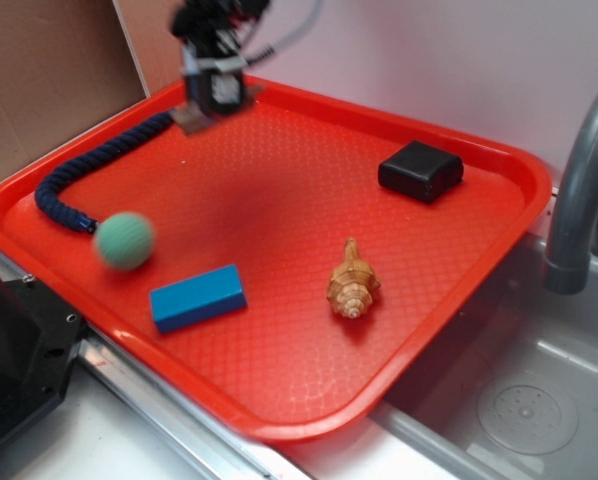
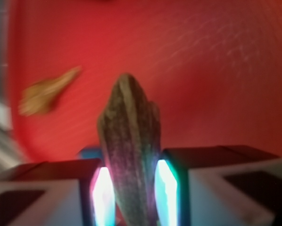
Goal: Grab the wood chip.
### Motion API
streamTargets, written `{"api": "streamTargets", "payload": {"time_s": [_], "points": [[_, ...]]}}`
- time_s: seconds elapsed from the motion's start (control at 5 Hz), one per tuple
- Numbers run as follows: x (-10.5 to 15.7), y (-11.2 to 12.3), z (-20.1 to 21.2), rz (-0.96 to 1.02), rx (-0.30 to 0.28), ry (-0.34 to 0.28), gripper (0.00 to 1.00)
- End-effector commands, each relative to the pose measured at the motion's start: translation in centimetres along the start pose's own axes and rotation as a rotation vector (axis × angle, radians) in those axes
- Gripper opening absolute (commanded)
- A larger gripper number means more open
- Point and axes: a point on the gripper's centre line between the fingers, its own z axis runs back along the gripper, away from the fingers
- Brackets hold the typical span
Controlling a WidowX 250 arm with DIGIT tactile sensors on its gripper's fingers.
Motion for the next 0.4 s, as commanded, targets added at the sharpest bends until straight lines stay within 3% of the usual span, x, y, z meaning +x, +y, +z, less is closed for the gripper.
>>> {"api": "streamTargets", "payload": {"time_s": [0.0,0.2], "points": [[-3.89,-5.21,7.21,0.022,-0.023,-0.103,0.00],[-3.20,-5.45,7.35,0.070,0.017,-0.030,0.00]]}}
